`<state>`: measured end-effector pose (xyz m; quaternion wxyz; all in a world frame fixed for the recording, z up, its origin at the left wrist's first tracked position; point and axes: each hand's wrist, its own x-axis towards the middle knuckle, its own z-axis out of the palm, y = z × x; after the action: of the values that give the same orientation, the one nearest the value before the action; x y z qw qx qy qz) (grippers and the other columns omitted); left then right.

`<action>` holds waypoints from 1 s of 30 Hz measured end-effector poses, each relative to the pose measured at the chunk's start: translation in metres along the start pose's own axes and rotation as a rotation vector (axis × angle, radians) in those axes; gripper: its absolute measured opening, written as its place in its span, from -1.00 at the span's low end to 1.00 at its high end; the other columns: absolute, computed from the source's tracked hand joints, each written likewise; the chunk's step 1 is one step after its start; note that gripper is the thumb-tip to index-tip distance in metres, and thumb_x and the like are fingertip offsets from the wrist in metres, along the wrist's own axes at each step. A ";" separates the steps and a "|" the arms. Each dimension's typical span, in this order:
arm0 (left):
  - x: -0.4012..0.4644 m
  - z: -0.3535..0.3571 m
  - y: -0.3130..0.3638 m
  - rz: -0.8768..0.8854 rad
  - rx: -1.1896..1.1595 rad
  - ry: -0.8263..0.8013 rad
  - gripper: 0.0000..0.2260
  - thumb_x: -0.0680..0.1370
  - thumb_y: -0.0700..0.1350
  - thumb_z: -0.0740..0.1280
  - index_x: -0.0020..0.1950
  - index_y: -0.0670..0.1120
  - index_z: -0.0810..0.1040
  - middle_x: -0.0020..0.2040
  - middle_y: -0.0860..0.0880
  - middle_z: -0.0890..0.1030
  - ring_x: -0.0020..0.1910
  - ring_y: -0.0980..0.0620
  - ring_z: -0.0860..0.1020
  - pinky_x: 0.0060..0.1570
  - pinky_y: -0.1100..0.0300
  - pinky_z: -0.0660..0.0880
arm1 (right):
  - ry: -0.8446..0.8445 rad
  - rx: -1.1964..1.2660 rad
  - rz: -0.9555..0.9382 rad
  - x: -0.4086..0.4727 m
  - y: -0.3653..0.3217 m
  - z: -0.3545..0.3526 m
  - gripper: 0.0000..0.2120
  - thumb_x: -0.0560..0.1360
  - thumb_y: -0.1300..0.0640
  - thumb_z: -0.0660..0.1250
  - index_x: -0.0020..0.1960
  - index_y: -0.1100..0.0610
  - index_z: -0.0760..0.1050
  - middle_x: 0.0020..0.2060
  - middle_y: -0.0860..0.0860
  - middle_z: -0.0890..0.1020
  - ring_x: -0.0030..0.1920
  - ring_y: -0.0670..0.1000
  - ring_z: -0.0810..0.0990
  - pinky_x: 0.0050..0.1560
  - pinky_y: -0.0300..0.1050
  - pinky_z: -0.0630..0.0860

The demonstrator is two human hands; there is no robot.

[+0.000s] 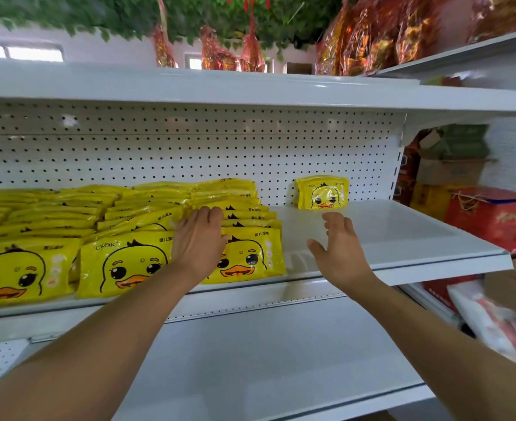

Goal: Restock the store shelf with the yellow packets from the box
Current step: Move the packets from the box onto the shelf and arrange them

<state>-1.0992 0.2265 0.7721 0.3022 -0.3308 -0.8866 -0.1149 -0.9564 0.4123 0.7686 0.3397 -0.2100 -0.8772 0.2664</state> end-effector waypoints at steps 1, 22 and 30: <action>-0.001 -0.002 0.001 -0.004 0.011 -0.006 -0.64 0.53 0.00 0.33 0.26 -0.14 0.42 0.17 -0.12 0.52 0.17 -0.12 0.46 0.09 0.02 0.39 | -0.007 -0.002 -0.004 -0.003 0.001 -0.002 -0.48 0.50 0.16 0.32 0.39 0.19 0.21 0.28 0.15 0.35 0.29 0.15 0.38 0.28 0.03 0.38; -0.171 0.012 0.148 0.060 -0.020 -0.358 -0.64 0.55 -0.05 0.28 0.32 -0.06 0.33 0.24 -0.05 0.45 0.23 -0.06 0.39 0.17 0.08 0.31 | -0.488 -0.198 -0.016 -0.170 0.107 -0.027 -0.44 0.51 0.11 0.30 0.43 0.14 0.17 0.35 0.11 0.30 0.36 0.11 0.27 0.30 -0.03 0.34; -0.265 0.070 0.185 0.031 0.057 -0.696 -0.66 0.54 -0.09 0.26 0.31 -0.07 0.33 0.25 -0.05 0.44 0.24 -0.06 0.41 0.15 0.06 0.36 | -0.726 -0.305 0.095 -0.244 0.192 -0.011 -0.44 0.52 0.06 0.25 0.45 0.16 0.15 0.36 0.10 0.27 0.38 0.10 0.25 0.34 -0.08 0.22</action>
<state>-0.8513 0.2568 0.5552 -0.0074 -0.3551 -0.9342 0.0341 -0.7466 0.4296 0.5408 -0.0403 -0.1906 -0.9591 0.2056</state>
